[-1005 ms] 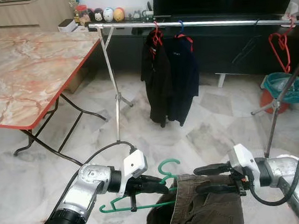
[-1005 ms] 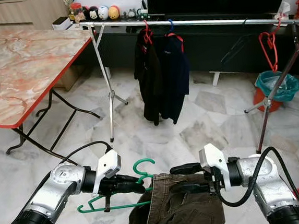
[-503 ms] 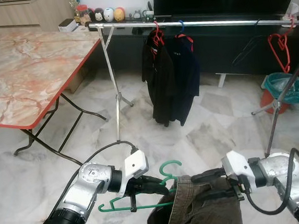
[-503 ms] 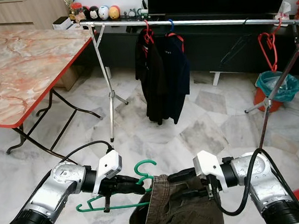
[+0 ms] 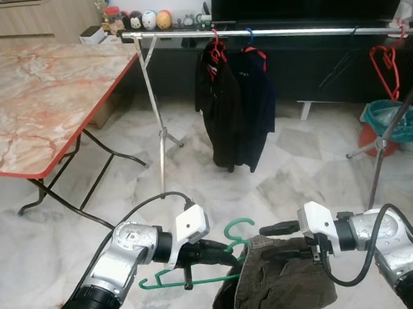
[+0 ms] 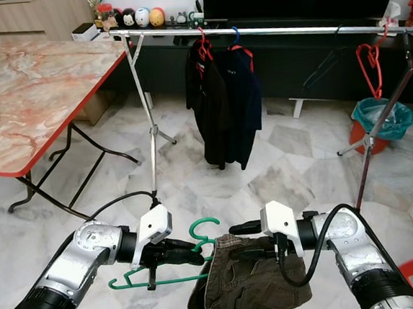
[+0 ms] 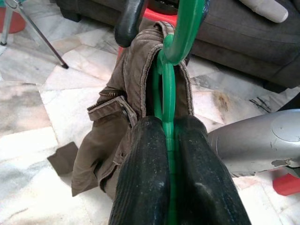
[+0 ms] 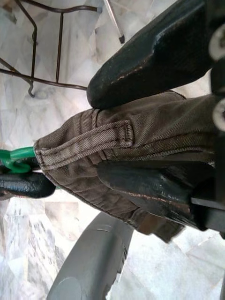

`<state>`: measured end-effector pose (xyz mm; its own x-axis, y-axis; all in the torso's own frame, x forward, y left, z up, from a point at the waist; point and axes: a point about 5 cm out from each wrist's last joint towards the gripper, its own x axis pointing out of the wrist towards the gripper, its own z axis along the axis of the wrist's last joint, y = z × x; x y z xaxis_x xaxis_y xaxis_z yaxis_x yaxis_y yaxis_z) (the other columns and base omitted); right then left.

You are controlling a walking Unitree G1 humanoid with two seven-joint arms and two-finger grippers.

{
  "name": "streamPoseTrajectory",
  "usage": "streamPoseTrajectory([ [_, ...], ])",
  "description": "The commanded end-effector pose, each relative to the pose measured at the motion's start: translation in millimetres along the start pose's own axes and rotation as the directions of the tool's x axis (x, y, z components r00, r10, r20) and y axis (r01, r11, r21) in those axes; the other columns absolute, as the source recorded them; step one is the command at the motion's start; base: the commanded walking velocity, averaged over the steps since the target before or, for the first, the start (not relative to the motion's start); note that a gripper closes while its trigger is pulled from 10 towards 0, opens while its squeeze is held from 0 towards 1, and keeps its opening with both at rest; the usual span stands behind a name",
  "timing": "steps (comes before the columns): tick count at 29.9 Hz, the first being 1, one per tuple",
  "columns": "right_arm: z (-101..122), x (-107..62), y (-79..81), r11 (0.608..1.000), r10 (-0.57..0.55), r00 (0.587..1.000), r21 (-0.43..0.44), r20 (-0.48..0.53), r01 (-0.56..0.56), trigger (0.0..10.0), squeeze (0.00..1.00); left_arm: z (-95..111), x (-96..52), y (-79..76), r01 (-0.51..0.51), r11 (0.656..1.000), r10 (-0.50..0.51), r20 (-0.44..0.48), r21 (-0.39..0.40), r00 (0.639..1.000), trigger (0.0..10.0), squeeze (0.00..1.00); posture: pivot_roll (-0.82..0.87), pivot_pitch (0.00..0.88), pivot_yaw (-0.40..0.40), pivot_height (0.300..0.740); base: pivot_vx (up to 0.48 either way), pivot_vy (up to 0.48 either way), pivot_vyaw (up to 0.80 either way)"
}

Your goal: Hang hanger

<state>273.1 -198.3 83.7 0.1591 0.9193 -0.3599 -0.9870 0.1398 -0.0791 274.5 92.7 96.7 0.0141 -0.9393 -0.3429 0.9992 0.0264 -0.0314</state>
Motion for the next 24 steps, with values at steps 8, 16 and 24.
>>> streamPoseTrajectory([
  [8,-5,3.0,7.7,0.992,0.102,0.995,0.076,0.015,-0.103,10.0,0.00,23,3.1,-1.6,0.059,0.995,-0.063,0.056,0.083,0.996,10.0,0.00,0.07,0.000,-0.031,0.740,0.000,0.000,0.00],
  [16,-8,5.5,10.2,0.986,0.119,0.993,0.118,0.016,-0.120,10.0,0.00,25,3.4,-2.3,0.063,0.994,-0.069,0.063,0.088,0.996,10.0,0.00,0.07,0.000,-0.033,0.740,0.000,0.000,0.00],
  [24,-9,7.6,10.8,0.981,0.126,0.992,0.144,0.025,-0.128,0.0,0.00,27,3.5,-2.1,0.060,0.994,-0.066,0.066,0.091,0.996,10.0,0.00,0.08,0.000,-0.033,0.740,0.000,0.000,0.00],
])
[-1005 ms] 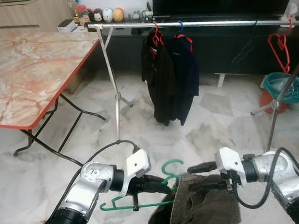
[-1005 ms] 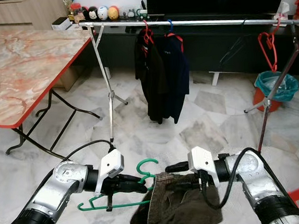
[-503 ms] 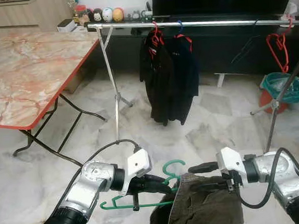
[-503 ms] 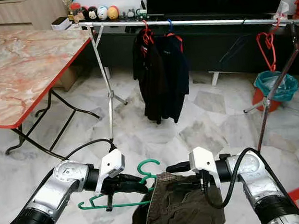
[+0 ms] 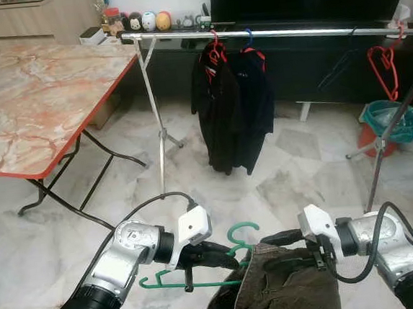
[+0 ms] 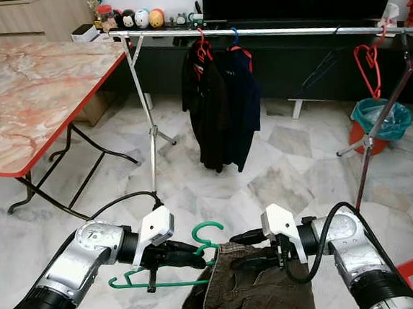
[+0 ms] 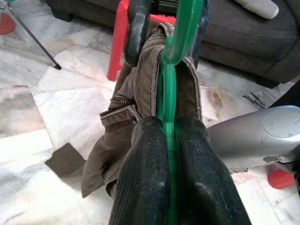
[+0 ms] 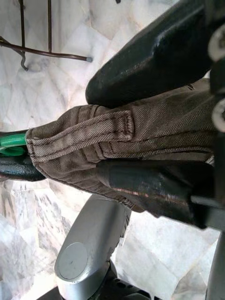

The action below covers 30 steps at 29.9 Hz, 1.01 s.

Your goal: Hang hanger

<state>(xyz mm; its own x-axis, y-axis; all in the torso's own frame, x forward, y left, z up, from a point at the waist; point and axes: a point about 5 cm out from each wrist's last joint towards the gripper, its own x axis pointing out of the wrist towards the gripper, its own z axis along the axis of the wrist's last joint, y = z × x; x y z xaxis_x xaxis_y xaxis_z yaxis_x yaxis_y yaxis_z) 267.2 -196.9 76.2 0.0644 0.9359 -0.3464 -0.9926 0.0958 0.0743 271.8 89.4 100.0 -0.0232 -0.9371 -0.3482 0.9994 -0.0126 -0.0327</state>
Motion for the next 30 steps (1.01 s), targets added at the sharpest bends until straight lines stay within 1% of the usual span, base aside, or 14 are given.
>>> streamPoseTrajectory([
  [1,-2.9,5.1,3.5,0.999,0.034,0.999,0.022,0.002,-0.034,0.0,0.00,22.9,1.3,1.2,0.023,0.997,-0.029,0.073,0.079,0.997,10.0,0.00,0.08,0.000,-0.033,0.740,0.000,0.000,0.00],
  [13,-3.9,7.2,5.1,0.998,0.047,0.999,0.049,0.013,-0.048,0.0,0.00,25.7,2.0,3.0,0.014,0.996,-0.021,0.087,0.084,0.996,10.0,0.00,0.08,0.000,-0.032,0.740,0.000,0.000,0.00],
  [20,-4.8,8.6,6.0,0.997,0.049,0.999,0.051,0.013,-0.050,0.0,0.00,27.2,2.7,5.7,-0.004,0.996,-0.005,0.096,0.088,0.995,10.0,0.00,0.08,0.000,-0.029,0.740,0.000,0.000,0.00],
  [30,-5.2,9.8,7.2,0.997,0.054,0.998,0.056,0.022,-0.055,0.0,0.00,28.8,4.6,5.8,-0.008,0.996,-0.002,0.111,0.088,0.994,10.0,0.00,0.08,0.000,-0.027,0.740,0.000,0.000,0.00],
])
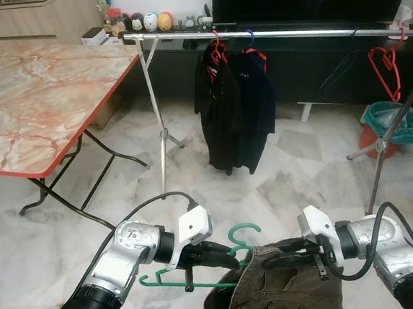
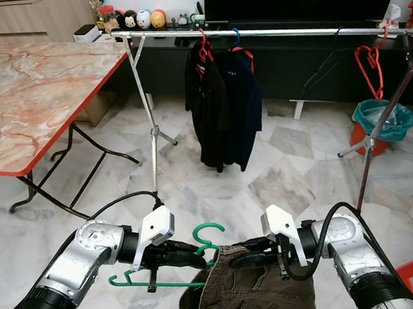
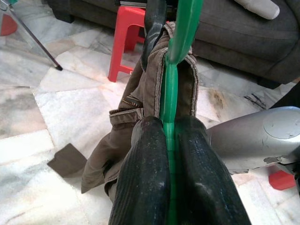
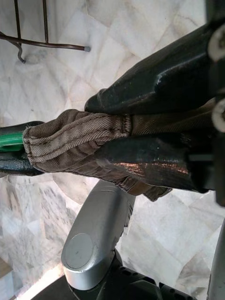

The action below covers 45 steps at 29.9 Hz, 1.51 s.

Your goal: Hang hanger

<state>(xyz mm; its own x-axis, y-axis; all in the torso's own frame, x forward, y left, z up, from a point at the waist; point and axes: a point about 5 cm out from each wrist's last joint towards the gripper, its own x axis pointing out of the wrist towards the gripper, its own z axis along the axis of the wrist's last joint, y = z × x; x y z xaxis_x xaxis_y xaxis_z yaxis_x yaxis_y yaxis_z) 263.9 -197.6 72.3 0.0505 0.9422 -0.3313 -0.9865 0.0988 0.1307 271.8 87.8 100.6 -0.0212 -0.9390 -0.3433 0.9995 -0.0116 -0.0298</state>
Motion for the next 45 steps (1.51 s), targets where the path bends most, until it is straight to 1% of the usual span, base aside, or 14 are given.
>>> streamPoseTrajectory([
  [1,-1,9.5,4.1,0.999,0.039,0.999,0.002,0.005,-0.039,0.0,0.00,28,3.6,5.9,-0.006,0.996,-0.003,0.106,0.085,0.994,10.0,0.00,0.08,0.000,-0.026,0.740,0.000,0.000,0.00],
  [4,-1,9.8,3.6,0.999,0.035,0.999,0.000,0.007,-0.035,0.0,0.00,28,4.0,7.1,-0.017,0.996,0.007,0.108,0.090,0.994,10.0,0.00,0.08,0.000,-0.026,0.740,0.000,0.000,0.00],
  [8,0,9.5,2.8,1.000,0.028,1.000,-0.002,0.008,-0.028,0.0,0.00,30,3.5,12.7,-0.070,0.991,0.058,0.106,0.112,0.993,10.0,0.00,0.08,0.000,-0.025,0.740,0.000,0.000,0.00],
  [15,-1,9.5,2.9,1.000,0.024,1.000,0.001,0.006,-0.024,0.0,0.00,29,3.8,14.9,-0.097,0.989,0.086,0.105,0.109,0.991,10.0,0.00,0.08,0.000,-0.023,0.740,0.000,0.000,0.00],
  [18,-1,9.8,2.2,1.000,0.020,1.000,0.002,0.005,-0.020,0.0,0.00,28,3.2,17.6,-0.127,0.984,0.115,0.100,0.126,0.988,10.0,0.00,0.08,0.000,-0.023,0.740,0.000,0.000,0.00],
  [22,0,9.9,1.8,1.000,0.017,1.000,0.001,0.004,-0.017,0.0,0.00,29,2.8,19.1,-0.140,0.982,0.126,0.107,0.131,0.986,10.0,0.00,0.08,0.000,-0.023,0.740,0.000,0.000,0.00],
  [23,0,10.0,1.5,1.000,0.016,1.000,0.001,0.002,-0.016,0.0,0.00,29,2.7,20.1,-0.144,0.981,0.130,0.109,0.130,0.986,10.0,1.00,0.08,0.000,-0.023,0.740,0.000,0.000,0.00],
  [33,-1,10.8,1.1,1.000,0.011,1.000,0.001,-0.004,-0.011,0.0,0.00,29,0.2,21.6,-0.150,0.981,0.136,0.116,0.122,0.984,10.0,1.00,0.08,0.000,-0.023,0.740,0.000,0.000,0.00],
  [45,-2,12.2,0.2,1.000,0.003,1.000,0.002,-0.016,-0.003,0.0,0.00,29,-3.1,18.3,-0.110,0.987,0.097,0.116,0.118,0.989,10.0,1.00,0.08,0.000,-0.021,0.740,0.000,0.000,0.00],
])
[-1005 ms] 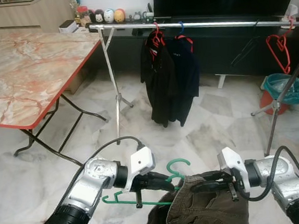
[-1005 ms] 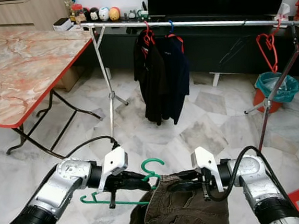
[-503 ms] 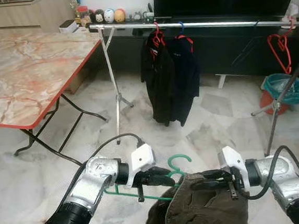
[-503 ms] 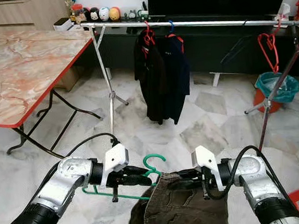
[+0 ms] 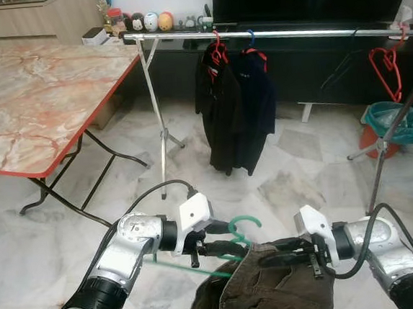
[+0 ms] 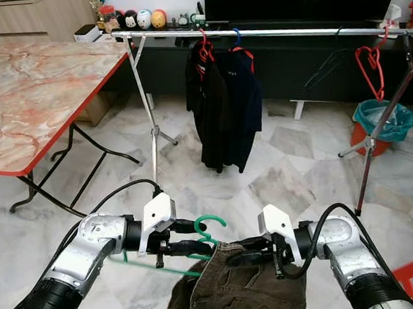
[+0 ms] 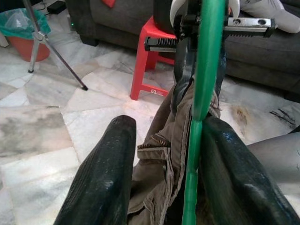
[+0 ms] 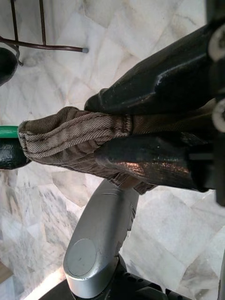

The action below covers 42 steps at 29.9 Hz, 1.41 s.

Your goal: Hang hanger

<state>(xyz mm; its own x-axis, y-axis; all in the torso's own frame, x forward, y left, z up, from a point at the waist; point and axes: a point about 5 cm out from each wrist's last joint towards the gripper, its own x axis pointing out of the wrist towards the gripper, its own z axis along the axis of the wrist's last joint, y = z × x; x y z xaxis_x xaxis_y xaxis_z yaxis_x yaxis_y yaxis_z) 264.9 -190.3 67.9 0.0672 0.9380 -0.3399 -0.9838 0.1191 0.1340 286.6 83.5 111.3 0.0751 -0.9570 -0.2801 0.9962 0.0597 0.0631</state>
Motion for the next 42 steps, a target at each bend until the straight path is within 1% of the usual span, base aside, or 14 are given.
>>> streamPoseTrajectory([
  [1,-1,4.2,1.1,1.000,0.019,1.000,-0.008,-0.011,-0.019,0.0,0.00,17,-2.0,5.2,-0.006,0.998,0.003,0.047,0.057,0.999,10.0,1.00,0.09,0.000,-0.020,0.740,0.000,0.000,0.00],
  [11,-2,0.6,-5.0,0.998,-0.053,0.998,-0.021,-0.033,0.052,0.0,0.00,17,-15.6,3.4,0.036,0.998,-0.037,0.017,0.053,0.999,10.0,1.00,0.09,0.000,-0.020,0.740,0.000,0.000,0.00],
  [12,-2,-0.2,-8.1,0.996,-0.090,0.995,-0.029,-0.036,0.089,0.0,0.00,15,-19.3,2.9,0.037,0.998,-0.038,0.007,0.056,0.999,10.0,0.00,0.09,0.000,-0.020,0.740,0.000,0.000,0.00],
  [17,-3,-2.5,-15.0,0.983,-0.176,0.983,-0.051,-0.048,0.174,0.0,0.00,11,-29.5,3.7,0.028,0.999,-0.028,-0.014,0.029,1.000,10.0,0.00,0.09,0.000,-0.018,0.740,0.000,0.000,0.00],
  [24,-7,-13.8,-24.7,0.948,-0.313,0.944,-0.091,-0.103,0.305,0.0,0.00,6,-64.3,27.4,-0.227,0.973,0.230,-0.052,0.051,0.972,10.0,0.00,0.09,0.000,-0.017,0.740,0.000,0.000,0.00],
  [26,-8,-16.5,-27.1,0.936,-0.349,0.931,-0.098,-0.112,0.339,0.0,0.00,4,-81.3,44.2,-0.421,0.903,0.426,-0.060,0.088,0.903,10.0,0.00,0.09,0.000,-0.017,0.740,0.000,0.000,0.00],
  [27,-9,-17.8,-28.3,0.930,-0.366,0.923,-0.096,-0.116,0.356,0.0,0.00,5,-95.5,54.9,-0.553,0.824,0.562,-0.048,0.120,0.826,10.0,0.00,0.09,0.000,-0.017,0.740,0.000,0.000,0.00],
  [29,-9,-18.2,-29.4,0.926,-0.375,0.919,-0.099,-0.120,0.365,0.0,0.00,5,-108.2,62.0,-0.658,0.745,0.664,-0.027,0.106,0.748,10.0,0.00,0.09,0.000,-0.017,0.740,0.000,0.000,0.00],
  [33,-10,-18.5,-29.8,0.924,-0.379,0.917,-0.102,-0.122,0.369,0.0,0.00,2,-115.4,65.4,-0.727,0.681,0.731,-0.023,0.090,0.682,10.0,0.00,0.09,0.000,-0.017,0.740,0.000,0.000,0.00],
  [34,-8,-19.8,-32.9,0.908,-0.415,0.902,-0.119,-0.114,0.403,0.0,0.00,-7,-121.4,68.1,-0.803,0.594,0.804,-0.040,0.046,0.593,10.0,0.00,0.09,0.000,-0.017,0.740,0.000,0.000,0.00],
  [35,-8,-19.8,-32.9,0.908,-0.415,0.902,-0.119,-0.114,0.403,0.0,0.00,-7,-121.4,68.1,-0.803,0.594,0.804,-0.040,0.046,0.593,10.0,0.00,0.09,0.000,-0.017,0.740,0.000,0.000,0.00],
  [36,-6,-20.7,-35.3,0.897,-0.437,0.893,-0.128,-0.104,0.424,0.0,0.00,-16,-125.1,71.0,-0.859,0.512,0.857,-0.065,0.004,0.511,10.0,0.00,0.09,0.000,-0.017,0.740,0.000,0.000,0.00],
  [41,-1,-23.0,-41.5,0.862,-0.499,0.862,-0.153,-0.091,0.483,0.0,0.00,-42,-131.6,72.9,-0.944,0.324,0.922,-0.204,-0.063,0.330,10.0,0.00,0.09,0.000,-0.016,0.740,0.000,0.000,0.00],
  [42,0,-23.5,-42.9,0.851,-0.517,0.851,-0.165,-0.092,0.499,0.0,0.00,-47,-130.7,72.0,-0.948,0.308,0.920,-0.227,-0.081,0.319,10.0,0.00,0.09,0.000,-0.017,0.740,0.000,0.000,0.00],
])
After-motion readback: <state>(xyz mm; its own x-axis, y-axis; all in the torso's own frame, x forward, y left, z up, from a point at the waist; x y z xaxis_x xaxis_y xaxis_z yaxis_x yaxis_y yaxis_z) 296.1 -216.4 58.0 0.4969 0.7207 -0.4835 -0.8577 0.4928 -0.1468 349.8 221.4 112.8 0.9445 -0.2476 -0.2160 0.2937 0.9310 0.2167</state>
